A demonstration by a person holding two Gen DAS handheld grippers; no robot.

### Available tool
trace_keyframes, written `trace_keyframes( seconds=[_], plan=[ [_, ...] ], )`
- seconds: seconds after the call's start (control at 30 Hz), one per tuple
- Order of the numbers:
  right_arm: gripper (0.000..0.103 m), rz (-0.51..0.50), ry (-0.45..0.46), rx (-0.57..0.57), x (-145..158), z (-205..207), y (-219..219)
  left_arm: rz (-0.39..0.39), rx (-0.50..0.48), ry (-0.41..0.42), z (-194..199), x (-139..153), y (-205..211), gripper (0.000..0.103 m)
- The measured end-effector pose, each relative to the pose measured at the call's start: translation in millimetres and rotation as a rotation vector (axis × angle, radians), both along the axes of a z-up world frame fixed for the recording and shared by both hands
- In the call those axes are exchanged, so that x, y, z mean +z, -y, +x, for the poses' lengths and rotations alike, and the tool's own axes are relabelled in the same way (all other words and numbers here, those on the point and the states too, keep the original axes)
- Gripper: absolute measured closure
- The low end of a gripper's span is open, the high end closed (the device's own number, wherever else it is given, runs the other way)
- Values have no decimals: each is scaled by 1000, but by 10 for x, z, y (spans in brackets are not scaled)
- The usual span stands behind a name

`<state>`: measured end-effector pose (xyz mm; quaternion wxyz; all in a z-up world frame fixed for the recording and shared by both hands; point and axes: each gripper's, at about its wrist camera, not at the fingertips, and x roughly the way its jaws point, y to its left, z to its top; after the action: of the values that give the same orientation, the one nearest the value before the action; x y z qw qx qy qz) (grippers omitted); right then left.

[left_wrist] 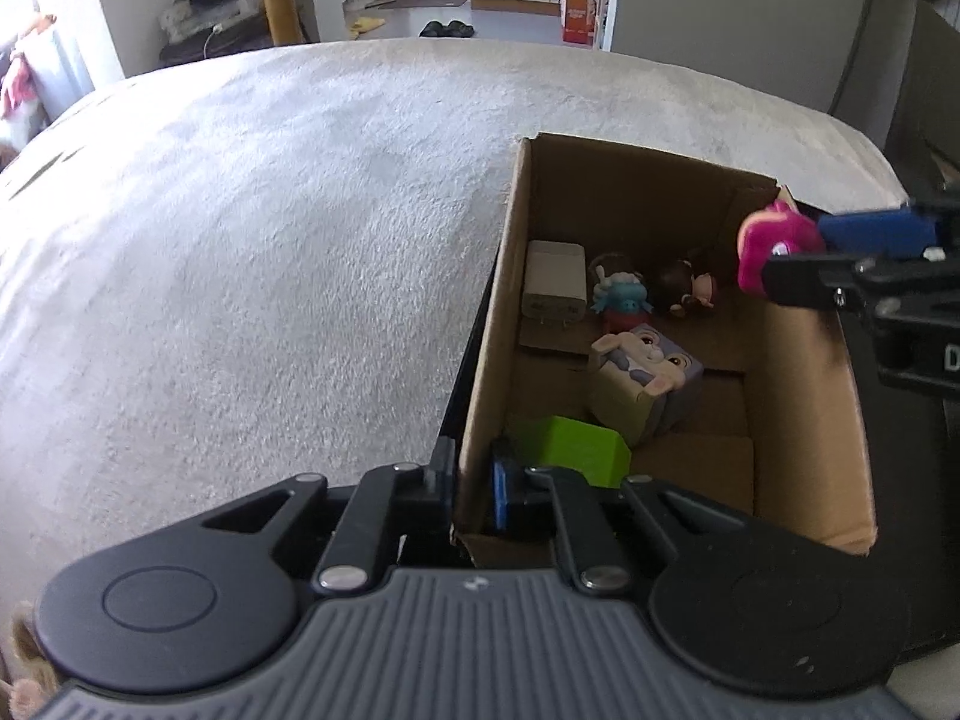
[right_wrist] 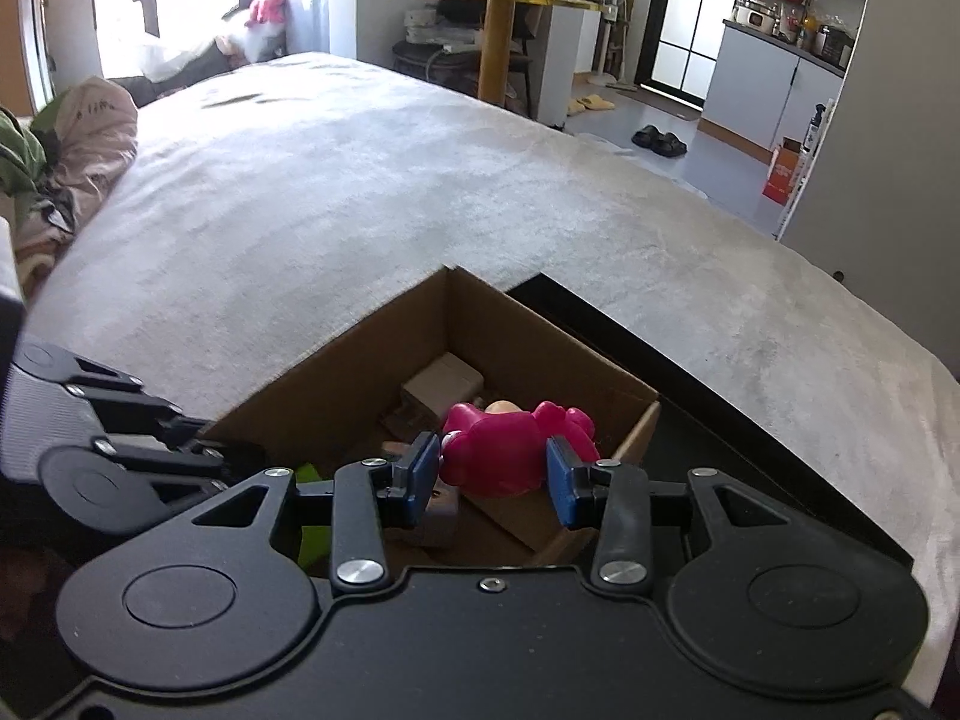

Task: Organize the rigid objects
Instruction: 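Open the right gripper to drop the pink figure into the box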

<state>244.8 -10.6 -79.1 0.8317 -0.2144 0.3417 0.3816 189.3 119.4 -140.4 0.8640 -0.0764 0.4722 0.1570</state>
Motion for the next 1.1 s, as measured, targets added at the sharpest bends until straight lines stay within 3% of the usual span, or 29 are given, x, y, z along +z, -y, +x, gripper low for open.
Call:
trace_keyframes(
  seconds=[0.5,0.73,1.1],
  plan=[
    [63,-2,-27,-66,-14,1,107,8,8,5,6,-9,5,91],
    [47,69,-55,-114,88,-191,298,13,3,-43,49,28,16,91],
    [39,186,-128,-306,124,-379,793,-16,11,-30,-78,258,60,86]
  ],
)
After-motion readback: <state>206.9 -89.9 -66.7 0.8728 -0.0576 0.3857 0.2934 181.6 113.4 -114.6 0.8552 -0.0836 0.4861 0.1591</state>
